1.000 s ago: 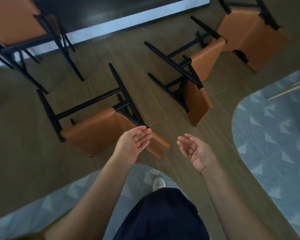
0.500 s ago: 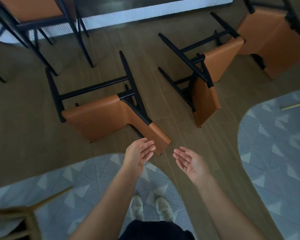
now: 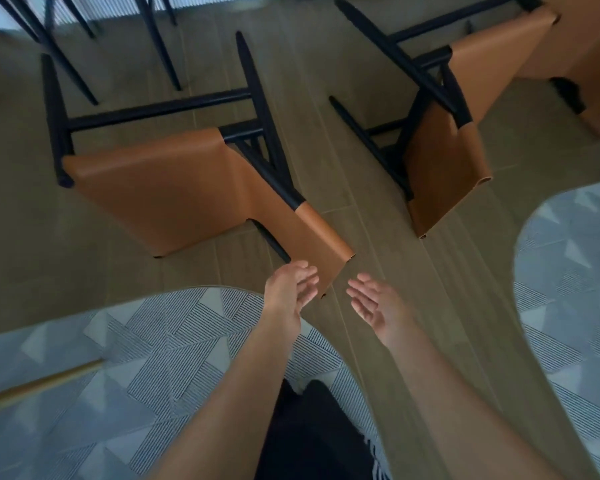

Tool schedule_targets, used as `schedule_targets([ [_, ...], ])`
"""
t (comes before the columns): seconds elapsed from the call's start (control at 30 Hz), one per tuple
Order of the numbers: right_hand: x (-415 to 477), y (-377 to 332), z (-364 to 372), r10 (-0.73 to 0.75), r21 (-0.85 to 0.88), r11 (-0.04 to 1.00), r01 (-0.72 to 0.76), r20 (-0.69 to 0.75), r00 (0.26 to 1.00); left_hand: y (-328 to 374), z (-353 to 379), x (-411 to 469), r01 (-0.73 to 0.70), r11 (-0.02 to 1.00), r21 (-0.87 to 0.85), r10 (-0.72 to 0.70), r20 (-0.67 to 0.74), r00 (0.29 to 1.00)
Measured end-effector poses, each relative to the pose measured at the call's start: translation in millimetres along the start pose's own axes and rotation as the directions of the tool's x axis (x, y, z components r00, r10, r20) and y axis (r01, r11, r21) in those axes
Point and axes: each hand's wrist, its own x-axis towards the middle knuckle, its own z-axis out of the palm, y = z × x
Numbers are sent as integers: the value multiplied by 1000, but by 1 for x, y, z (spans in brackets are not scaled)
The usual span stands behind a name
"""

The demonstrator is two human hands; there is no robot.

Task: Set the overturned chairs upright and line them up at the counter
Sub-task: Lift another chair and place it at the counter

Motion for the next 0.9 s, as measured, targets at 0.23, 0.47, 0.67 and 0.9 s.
schedule_targets([
  [0.23,138,56,-6,20,232,973,-12,-32,999,-63,-7,128,-69,996,53,68,15,998],
  [0.47,257,103,-5,-107,49,993,111,-82,991,-114,-6,236,-110,986,121,108,27,994],
  [0.67,310,130,-2,-242,-123,962,242,15,970,-153,-9,286,-18,989,146,15,22,1000],
  [0.9,331,146,10,-448,-495,760,420,69,891,-176,-21,311,-26,966,256,36,-34,999],
])
